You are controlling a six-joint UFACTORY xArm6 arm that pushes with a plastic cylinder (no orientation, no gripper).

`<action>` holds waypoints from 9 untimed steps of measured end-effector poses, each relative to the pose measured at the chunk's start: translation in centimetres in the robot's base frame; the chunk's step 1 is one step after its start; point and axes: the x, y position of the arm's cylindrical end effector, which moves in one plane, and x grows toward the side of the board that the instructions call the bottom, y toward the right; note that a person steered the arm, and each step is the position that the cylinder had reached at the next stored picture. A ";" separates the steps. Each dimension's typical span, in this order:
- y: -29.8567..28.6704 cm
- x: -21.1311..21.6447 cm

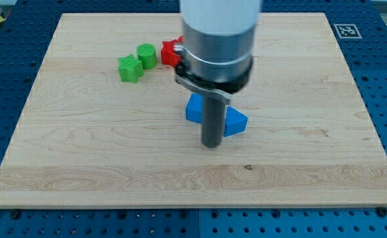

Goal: Move your arm closer to yellow hexagon

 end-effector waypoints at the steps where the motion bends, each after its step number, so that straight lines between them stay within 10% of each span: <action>1: 3.9 1.1; 9: 9.4 -21.2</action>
